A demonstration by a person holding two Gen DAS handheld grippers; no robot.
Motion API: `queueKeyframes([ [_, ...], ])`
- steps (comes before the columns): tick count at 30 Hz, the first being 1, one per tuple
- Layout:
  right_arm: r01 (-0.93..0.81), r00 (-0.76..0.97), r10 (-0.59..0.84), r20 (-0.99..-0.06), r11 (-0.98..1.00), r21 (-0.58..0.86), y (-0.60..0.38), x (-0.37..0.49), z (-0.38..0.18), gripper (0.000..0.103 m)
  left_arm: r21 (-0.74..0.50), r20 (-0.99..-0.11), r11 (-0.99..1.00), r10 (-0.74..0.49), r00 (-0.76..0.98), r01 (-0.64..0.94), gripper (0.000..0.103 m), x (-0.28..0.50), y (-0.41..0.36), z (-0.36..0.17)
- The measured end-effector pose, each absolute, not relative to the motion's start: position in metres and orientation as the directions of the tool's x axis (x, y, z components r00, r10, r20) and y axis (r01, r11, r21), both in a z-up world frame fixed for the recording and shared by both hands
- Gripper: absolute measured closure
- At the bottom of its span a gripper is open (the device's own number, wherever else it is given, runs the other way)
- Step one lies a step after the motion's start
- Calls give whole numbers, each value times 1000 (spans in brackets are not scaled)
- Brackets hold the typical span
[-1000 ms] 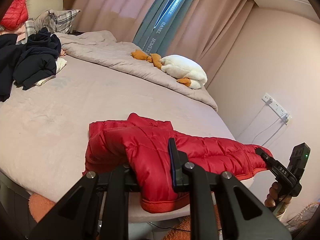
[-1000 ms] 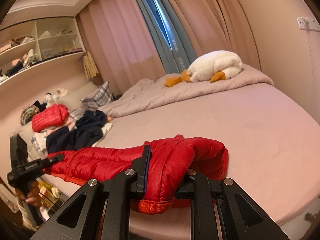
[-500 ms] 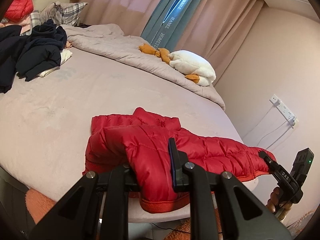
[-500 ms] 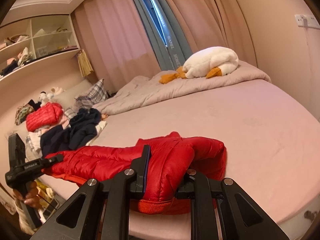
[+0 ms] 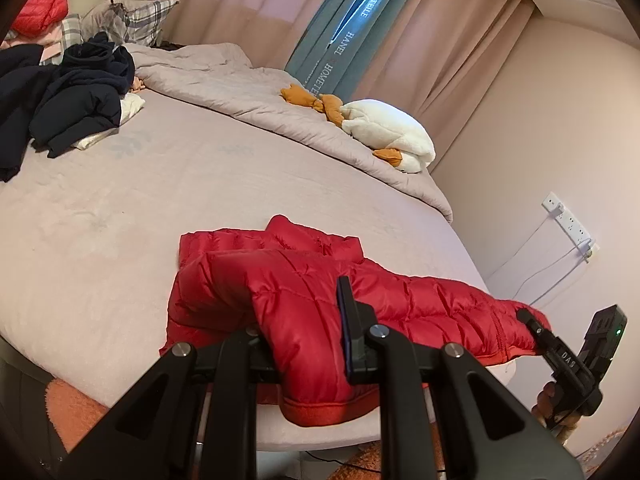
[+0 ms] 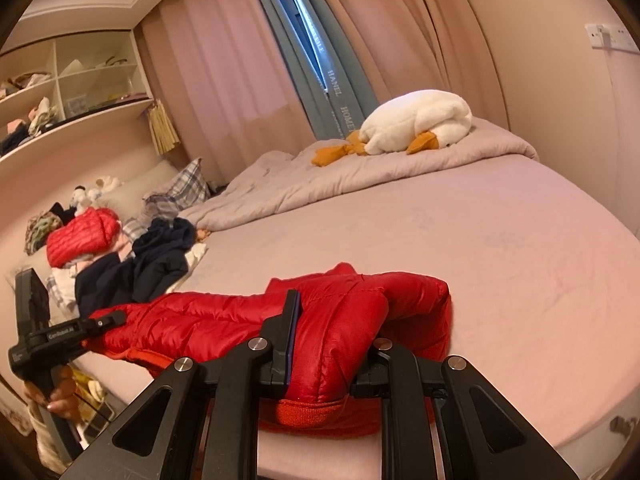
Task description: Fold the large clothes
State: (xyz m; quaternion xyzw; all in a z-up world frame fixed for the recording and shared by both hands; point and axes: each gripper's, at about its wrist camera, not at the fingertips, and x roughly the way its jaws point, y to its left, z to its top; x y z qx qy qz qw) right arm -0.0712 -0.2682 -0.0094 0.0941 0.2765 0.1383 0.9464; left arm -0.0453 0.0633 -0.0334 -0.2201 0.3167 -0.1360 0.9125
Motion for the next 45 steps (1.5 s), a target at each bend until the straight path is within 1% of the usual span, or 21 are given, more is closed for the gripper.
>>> queueKeyframes([
  [9, -185, 810, 304, -501, 944, 273, -268, -67, -13, 84, -479, -527, 871, -382, 759, 105, 85, -38, 61, -35],
  [27, -178, 815, 291, -501, 949, 261, -268, -60, -14, 84, -467, -529, 878, -373, 762, 106, 85, -33, 55, -31],
  [35, -183, 816, 296, -497, 947, 265, -266, -56, -12, 84, -493, -519, 864, -386, 763, 101, 85, -32, 61, -31],
  [45, -196, 820, 305, -484, 945, 262, -269, -52, -9, 84, -498, -510, 861, -390, 767, 107, 85, -30, 62, -26],
])
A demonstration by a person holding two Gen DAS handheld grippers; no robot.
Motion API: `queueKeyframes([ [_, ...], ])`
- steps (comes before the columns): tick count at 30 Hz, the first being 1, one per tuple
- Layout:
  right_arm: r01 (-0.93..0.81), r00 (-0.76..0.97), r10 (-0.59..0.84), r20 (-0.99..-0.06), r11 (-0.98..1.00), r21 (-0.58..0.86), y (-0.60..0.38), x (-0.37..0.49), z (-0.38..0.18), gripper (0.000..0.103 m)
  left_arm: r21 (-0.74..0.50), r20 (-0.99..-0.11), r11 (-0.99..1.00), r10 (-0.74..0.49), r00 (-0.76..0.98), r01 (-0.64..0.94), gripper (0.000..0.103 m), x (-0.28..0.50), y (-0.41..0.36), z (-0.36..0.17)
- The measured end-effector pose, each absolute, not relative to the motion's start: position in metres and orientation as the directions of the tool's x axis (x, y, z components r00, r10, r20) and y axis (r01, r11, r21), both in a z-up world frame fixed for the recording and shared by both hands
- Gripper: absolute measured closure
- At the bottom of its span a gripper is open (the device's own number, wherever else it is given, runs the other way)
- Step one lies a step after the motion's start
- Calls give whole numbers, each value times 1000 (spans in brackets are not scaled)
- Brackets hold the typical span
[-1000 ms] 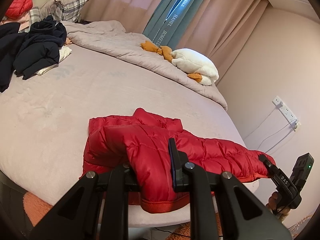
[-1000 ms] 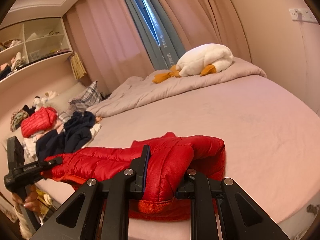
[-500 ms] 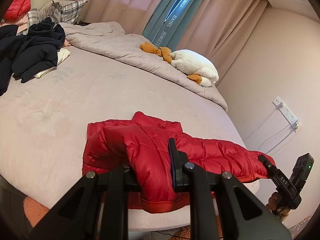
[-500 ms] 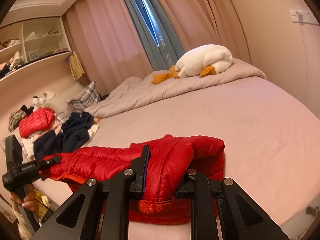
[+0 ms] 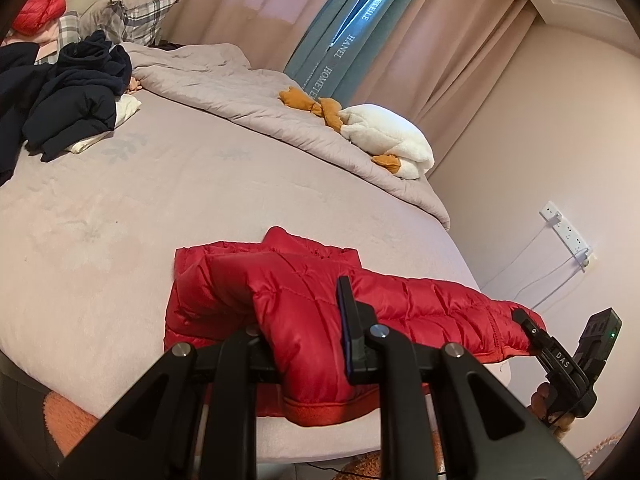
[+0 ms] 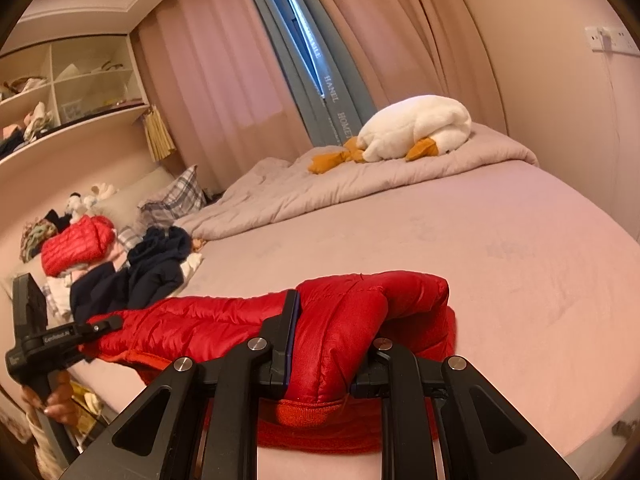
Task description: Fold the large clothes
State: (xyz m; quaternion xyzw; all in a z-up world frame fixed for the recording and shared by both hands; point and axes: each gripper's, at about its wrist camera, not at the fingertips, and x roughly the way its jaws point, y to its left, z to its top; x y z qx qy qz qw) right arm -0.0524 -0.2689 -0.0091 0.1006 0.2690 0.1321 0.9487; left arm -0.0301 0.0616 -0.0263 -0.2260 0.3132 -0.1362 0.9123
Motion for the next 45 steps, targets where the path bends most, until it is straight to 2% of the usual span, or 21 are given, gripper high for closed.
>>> queueKeyframes([
  [31, -191, 819, 295, -492, 949, 252, -270, -46, -12, 84, -476, -526, 873, -380, 761, 106, 85, -11, 59, -24],
  [45, -172, 780, 270, -564, 960, 221, -262, -1, -28, 84, -411, -619, 910, -321, 717, 54, 85, 42, 50, -50],
])
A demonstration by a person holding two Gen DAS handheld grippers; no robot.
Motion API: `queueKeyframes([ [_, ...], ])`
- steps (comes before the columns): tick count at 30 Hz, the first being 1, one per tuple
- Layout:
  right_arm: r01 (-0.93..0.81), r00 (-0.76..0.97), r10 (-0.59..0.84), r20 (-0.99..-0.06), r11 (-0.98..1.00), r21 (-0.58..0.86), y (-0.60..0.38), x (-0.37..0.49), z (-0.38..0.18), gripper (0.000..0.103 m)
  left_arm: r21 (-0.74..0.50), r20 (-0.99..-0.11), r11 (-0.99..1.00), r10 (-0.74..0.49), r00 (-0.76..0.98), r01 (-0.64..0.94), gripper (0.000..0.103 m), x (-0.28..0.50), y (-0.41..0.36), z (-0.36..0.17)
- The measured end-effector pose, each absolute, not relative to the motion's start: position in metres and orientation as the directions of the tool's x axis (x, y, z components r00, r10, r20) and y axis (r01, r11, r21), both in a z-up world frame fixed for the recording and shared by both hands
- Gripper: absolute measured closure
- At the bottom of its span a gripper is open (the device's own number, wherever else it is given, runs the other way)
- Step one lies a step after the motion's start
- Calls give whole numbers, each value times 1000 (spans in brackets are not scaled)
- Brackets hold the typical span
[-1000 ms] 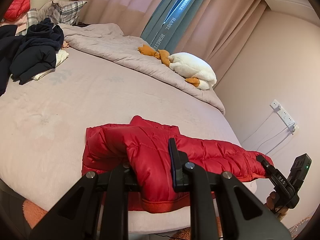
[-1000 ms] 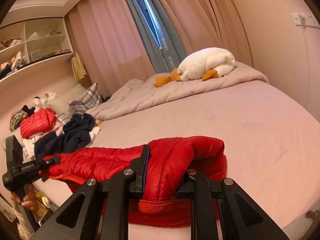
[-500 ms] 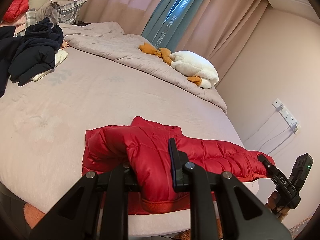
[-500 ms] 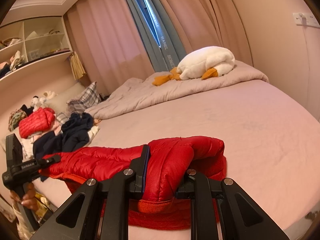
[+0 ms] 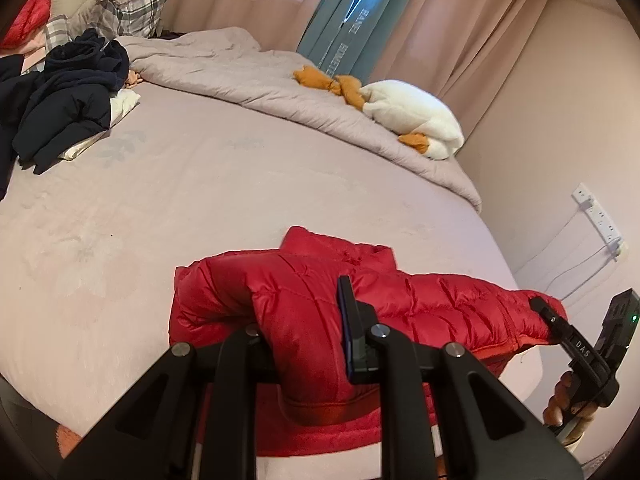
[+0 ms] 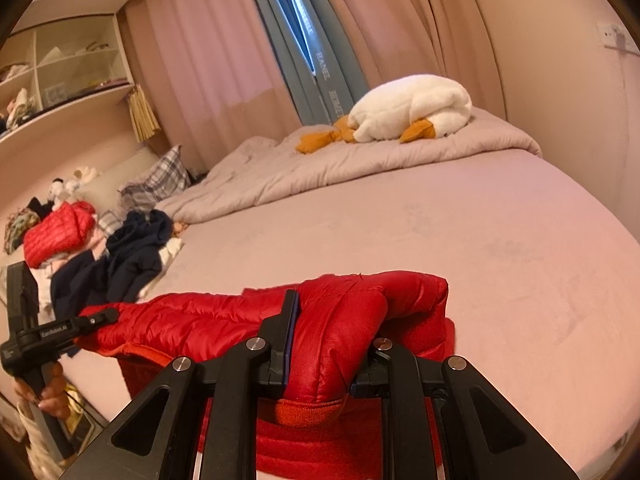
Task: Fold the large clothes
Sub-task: 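Lower the red jacket bundle onto the bed and open both tools, then close both tools on the edge of the red jacket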
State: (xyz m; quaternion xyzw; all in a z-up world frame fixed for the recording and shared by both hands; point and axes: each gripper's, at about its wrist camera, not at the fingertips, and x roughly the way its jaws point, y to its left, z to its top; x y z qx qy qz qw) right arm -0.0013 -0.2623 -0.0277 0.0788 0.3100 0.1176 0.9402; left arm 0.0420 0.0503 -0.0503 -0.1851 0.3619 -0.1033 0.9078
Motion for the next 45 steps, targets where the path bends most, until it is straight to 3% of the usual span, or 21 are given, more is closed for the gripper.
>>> queueKeyframes([
  [16, -97, 693, 177, -699, 983, 153, -258, 54, -77, 84, -382, -743, 923, -281, 608, -41, 81, 102, 51, -113],
  [20, -82, 674, 160, -721, 986, 142, -261, 58, -86, 84, -392, -746, 918, -283, 602, -55, 76, 106, 52, -122],
  [24, -72, 671, 170, -722, 984, 164, -266, 56, -85, 83, -353, -739, 935, -257, 623, -33, 61, 97, 45, -115],
  [26, -68, 676, 167, -718, 984, 165, -269, 51, -79, 73, -361, -725, 932, -266, 636, -21, 53, 90, 45, -106],
  [28, -60, 694, 149, -704, 987, 150, -271, 47, -72, 55, -365, -702, 931, -274, 657, -2, 45, 82, 45, -97],
  [30, -40, 720, 121, -683, 990, 133, -272, 42, -64, 48, -373, -673, 928, -285, 682, 19, 34, 73, 45, -87],
  [35, -21, 781, 73, -621, 996, 90, -279, 21, -39, 47, -343, -636, 938, -264, 725, 41, 26, 51, 43, -65],
  [38, -17, 808, 57, -586, 997, 74, -283, 11, -29, 33, -313, -627, 949, -236, 742, 38, 22, 43, 42, -57],
  [45, -27, 833, 40, -553, 999, 31, -290, -5, -19, 32, -307, -629, 951, -224, 744, 27, 21, 38, 47, -56],
])
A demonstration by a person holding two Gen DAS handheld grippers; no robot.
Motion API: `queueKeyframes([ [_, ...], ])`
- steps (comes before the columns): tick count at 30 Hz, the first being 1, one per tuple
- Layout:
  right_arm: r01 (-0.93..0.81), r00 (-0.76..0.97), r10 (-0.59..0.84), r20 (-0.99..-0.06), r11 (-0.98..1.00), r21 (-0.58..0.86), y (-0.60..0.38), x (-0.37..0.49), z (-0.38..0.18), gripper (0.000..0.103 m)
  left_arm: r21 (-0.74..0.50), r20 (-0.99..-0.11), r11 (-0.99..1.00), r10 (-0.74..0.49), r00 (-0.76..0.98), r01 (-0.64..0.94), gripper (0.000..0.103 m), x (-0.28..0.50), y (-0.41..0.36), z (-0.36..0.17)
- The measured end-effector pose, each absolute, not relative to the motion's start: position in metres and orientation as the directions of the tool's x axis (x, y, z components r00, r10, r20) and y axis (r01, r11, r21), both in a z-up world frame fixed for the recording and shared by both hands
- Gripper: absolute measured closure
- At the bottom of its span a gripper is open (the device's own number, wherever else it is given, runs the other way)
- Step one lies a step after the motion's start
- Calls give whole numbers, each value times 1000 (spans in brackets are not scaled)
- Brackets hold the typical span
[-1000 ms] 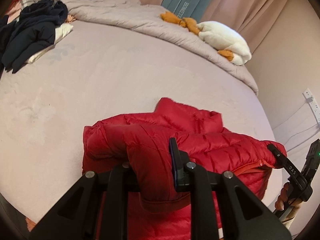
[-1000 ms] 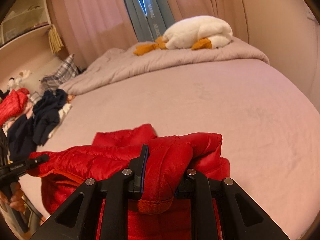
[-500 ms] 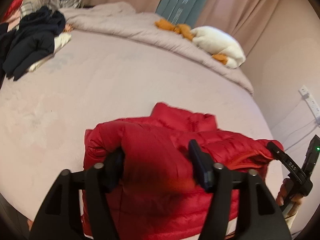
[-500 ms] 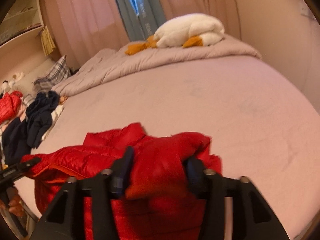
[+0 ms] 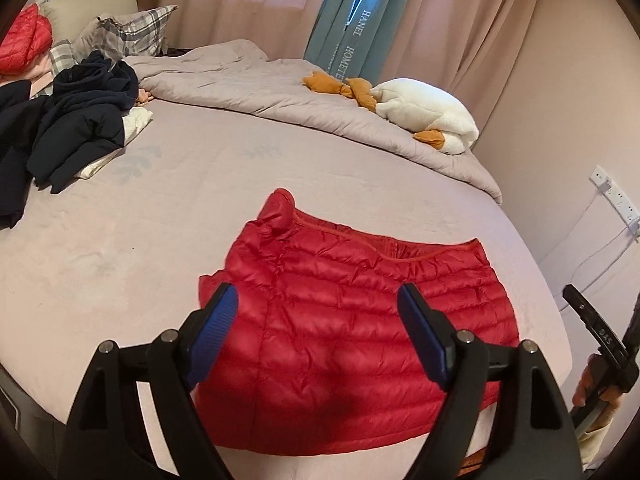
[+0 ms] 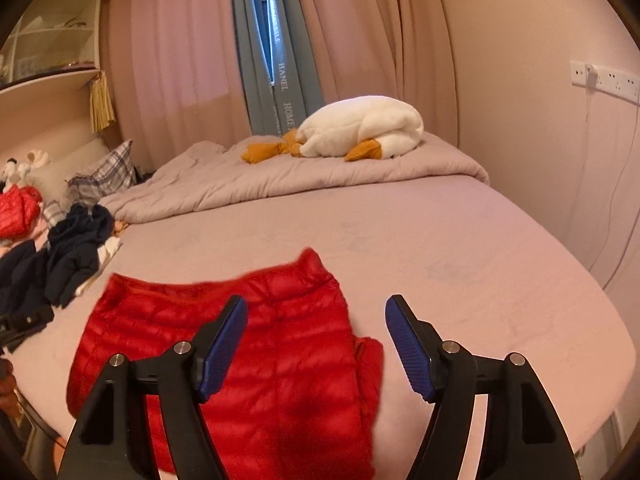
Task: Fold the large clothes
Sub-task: 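Close both tools on the edge of the red jacket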
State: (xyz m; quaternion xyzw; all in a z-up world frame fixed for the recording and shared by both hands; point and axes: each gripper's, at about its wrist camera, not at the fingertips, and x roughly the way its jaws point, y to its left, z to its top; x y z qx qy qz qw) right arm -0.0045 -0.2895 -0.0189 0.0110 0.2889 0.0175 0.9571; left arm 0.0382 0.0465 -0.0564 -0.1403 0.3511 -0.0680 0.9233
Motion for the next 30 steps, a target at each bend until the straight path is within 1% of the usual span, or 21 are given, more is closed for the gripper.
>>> queueKeyframes([
  [4, -30, 814, 42, -580, 999, 30, -292, -3, -27, 32, -308, -648, 951, -215, 730, 7, 21, 42, 51, -67],
  [11, -47, 735, 95, -671, 995, 89, -293, 6, -61, 32, -312, -708, 949, -201, 677, -44, 23, 53, 59, -100],
  [14, -63, 707, 119, -697, 992, 106, -290, 6, -72, 32, -323, -727, 945, -210, 654, -55, 30, 56, 64, -114],
  [16, -71, 689, 135, -712, 990, 119, -287, 7, -79, 32, -330, -740, 941, -211, 639, -72, 31, 56, 68, -122],
  [19, -70, 671, 155, -725, 987, 146, -287, 7, -87, 32, -352, -749, 932, -224, 624, -88, 38, 56, 74, -133],
  [22, -69, 655, 181, -734, 981, 180, -290, 6, -93, 32, -371, -749, 924, -238, 618, -92, 47, 55, 78, -139],
  [23, -68, 652, 186, -735, 980, 188, -291, 5, -94, 33, -374, -751, 923, -240, 615, -96, 53, 55, 79, -141],
  [24, -68, 651, 188, -736, 979, 191, -293, 5, -96, 36, -376, -754, 921, -241, 611, -101, 61, 55, 80, -144],
  [25, -65, 648, 182, -740, 981, 185, -293, 4, -98, 42, -377, -759, 920, -239, 606, -110, 66, 56, 81, -148],
  [26, -61, 646, 175, -743, 982, 177, -293, 4, -99, 45, -378, -763, 918, -238, 601, -117, 71, 57, 82, -151],
  [27, -55, 646, 168, -745, 983, 174, -294, 5, -100, 55, -392, -763, 912, -251, 596, -118, 76, 58, 83, -154],
  [28, -50, 644, 167, -747, 983, 176, -294, 5, -102, 68, -400, -762, 907, -251, 597, -129, 81, 58, 84, -157],
  [29, -48, 642, 169, -748, 982, 182, -295, 6, -102, 76, -391, -766, 909, -235, 599, -144, 87, 57, 86, -157],
  [30, -43, 640, 171, -749, 981, 187, -295, 6, -103, 89, -387, -766, 910, -225, 603, -152, 89, 56, 87, -156],
])
